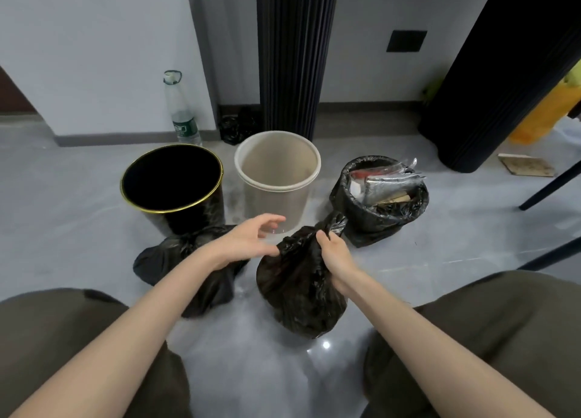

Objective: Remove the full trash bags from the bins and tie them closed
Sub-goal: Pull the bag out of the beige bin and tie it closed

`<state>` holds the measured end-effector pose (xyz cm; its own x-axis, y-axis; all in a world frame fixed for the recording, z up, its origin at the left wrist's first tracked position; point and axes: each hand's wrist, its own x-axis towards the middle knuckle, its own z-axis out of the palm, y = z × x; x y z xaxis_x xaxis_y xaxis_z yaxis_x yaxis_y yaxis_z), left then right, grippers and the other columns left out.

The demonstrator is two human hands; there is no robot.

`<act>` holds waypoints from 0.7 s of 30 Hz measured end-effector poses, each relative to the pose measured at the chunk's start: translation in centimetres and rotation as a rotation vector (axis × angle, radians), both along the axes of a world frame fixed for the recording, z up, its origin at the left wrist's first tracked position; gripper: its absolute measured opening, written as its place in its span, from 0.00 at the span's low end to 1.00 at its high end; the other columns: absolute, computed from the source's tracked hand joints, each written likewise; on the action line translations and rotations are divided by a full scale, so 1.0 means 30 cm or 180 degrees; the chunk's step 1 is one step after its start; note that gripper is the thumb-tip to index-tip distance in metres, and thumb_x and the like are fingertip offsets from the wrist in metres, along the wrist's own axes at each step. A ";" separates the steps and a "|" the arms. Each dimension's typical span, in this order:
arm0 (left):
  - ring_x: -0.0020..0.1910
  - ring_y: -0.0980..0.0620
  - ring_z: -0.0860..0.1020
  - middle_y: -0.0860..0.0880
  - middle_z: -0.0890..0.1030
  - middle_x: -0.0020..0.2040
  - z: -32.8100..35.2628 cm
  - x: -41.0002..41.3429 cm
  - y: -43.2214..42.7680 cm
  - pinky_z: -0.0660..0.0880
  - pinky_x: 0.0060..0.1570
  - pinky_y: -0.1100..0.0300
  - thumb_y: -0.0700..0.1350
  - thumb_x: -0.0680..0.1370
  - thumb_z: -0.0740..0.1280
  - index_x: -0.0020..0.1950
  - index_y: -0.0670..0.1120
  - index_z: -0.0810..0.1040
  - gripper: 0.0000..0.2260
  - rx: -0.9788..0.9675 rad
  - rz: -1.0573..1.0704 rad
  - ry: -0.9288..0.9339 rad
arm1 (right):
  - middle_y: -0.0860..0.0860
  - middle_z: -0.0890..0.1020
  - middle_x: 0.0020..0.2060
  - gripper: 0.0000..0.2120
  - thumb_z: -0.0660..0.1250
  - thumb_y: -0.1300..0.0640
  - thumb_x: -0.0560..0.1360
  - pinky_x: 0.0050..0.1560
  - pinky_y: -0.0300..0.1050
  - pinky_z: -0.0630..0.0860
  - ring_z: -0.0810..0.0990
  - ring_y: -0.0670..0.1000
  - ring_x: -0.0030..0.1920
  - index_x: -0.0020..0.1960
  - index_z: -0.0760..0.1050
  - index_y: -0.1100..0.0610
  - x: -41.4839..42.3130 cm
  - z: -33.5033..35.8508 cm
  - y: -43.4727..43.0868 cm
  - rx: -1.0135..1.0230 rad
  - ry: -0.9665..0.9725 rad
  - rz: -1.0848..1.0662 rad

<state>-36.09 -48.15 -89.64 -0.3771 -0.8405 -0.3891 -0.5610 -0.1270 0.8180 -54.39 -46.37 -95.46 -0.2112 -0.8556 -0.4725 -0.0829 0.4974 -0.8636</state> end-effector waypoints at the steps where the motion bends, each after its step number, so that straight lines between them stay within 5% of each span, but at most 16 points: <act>1: 0.63 0.52 0.70 0.54 0.70 0.64 -0.020 0.009 0.035 0.70 0.59 0.60 0.43 0.72 0.73 0.70 0.56 0.66 0.30 0.0000 -0.0167 -0.0209 | 0.51 0.69 0.70 0.32 0.58 0.40 0.73 0.71 0.56 0.64 0.67 0.55 0.71 0.72 0.65 0.56 0.008 -0.046 0.008 0.0074 -0.0016 0.0036; 5: 0.52 0.55 0.73 0.55 0.73 0.57 -0.134 0.017 0.134 0.69 0.53 0.65 0.51 0.69 0.75 0.68 0.56 0.70 0.29 -0.0424 -0.0168 -0.0789 | 0.57 0.80 0.54 0.13 0.59 0.47 0.75 0.63 0.59 0.72 0.78 0.58 0.58 0.49 0.75 0.54 0.039 -0.154 0.045 0.0243 -0.0140 0.0362; 9: 0.46 0.52 0.78 0.53 0.81 0.47 -0.251 0.007 0.194 0.72 0.44 0.61 0.50 0.72 0.72 0.50 0.50 0.78 0.09 -0.0918 0.0292 -0.1257 | 0.57 0.81 0.53 0.17 0.59 0.44 0.71 0.64 0.59 0.72 0.79 0.57 0.57 0.50 0.75 0.56 0.054 -0.187 0.060 0.0184 -0.0367 0.0323; 13: 0.35 0.50 0.78 0.50 0.79 0.35 -0.274 0.000 0.209 0.74 0.39 0.57 0.43 0.77 0.66 0.42 0.45 0.72 0.05 -0.0809 0.1096 -0.0727 | 0.61 0.81 0.50 0.10 0.63 0.48 0.74 0.62 0.62 0.73 0.80 0.59 0.54 0.43 0.73 0.55 0.038 -0.105 0.074 0.0168 -0.0363 0.0208; 19: 0.40 0.49 0.80 0.43 0.76 0.45 -0.179 0.061 0.152 0.81 0.43 0.54 0.38 0.81 0.57 0.51 0.44 0.68 0.03 -0.0661 0.2519 0.0733 | 0.56 0.75 0.44 0.08 0.61 0.55 0.79 0.50 0.48 0.72 0.75 0.52 0.45 0.42 0.71 0.56 -0.048 0.012 0.059 -0.0121 -0.0541 -0.0322; 20: 0.42 0.49 0.79 0.44 0.75 0.46 -0.167 0.073 0.146 0.80 0.45 0.54 0.38 0.81 0.57 0.51 0.44 0.68 0.02 -0.0843 0.2519 0.0653 | 0.54 0.74 0.43 0.08 0.62 0.55 0.79 0.50 0.47 0.71 0.74 0.50 0.45 0.43 0.73 0.56 -0.061 0.015 0.055 -0.0185 -0.0535 -0.0390; 21: 0.45 0.48 0.77 0.44 0.75 0.47 -0.164 0.083 0.142 0.79 0.47 0.54 0.39 0.81 0.57 0.50 0.44 0.69 0.02 -0.1049 0.2485 0.0463 | 0.52 0.75 0.41 0.10 0.62 0.55 0.79 0.49 0.45 0.71 0.73 0.49 0.44 0.56 0.70 0.60 -0.071 0.025 0.057 -0.0296 -0.0490 -0.0482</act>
<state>-33.59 -43.90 -94.57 0.3291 -0.9416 -0.0721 -0.2985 -0.1762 0.9380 -56.51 -44.66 -94.71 -0.2718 -0.8611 -0.4296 0.1230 0.4117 -0.9030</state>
